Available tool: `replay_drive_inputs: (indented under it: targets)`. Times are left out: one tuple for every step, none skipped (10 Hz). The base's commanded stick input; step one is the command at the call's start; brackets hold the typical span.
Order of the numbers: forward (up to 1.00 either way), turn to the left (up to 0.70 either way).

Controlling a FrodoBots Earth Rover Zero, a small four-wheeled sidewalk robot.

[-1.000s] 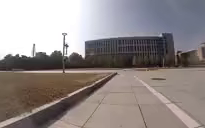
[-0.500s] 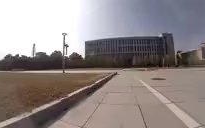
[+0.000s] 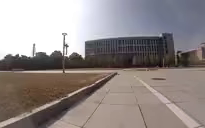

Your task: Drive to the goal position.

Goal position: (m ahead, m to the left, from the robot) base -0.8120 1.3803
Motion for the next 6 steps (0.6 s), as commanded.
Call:
replay_drive_inputs:
  targets:
    - [0.04,0.00]
    - [0.02,0.00]
    - [0.02,0.00]
    - [0.04,0.00]
    - [0.04,0.00]
    - [0.04,0.00]
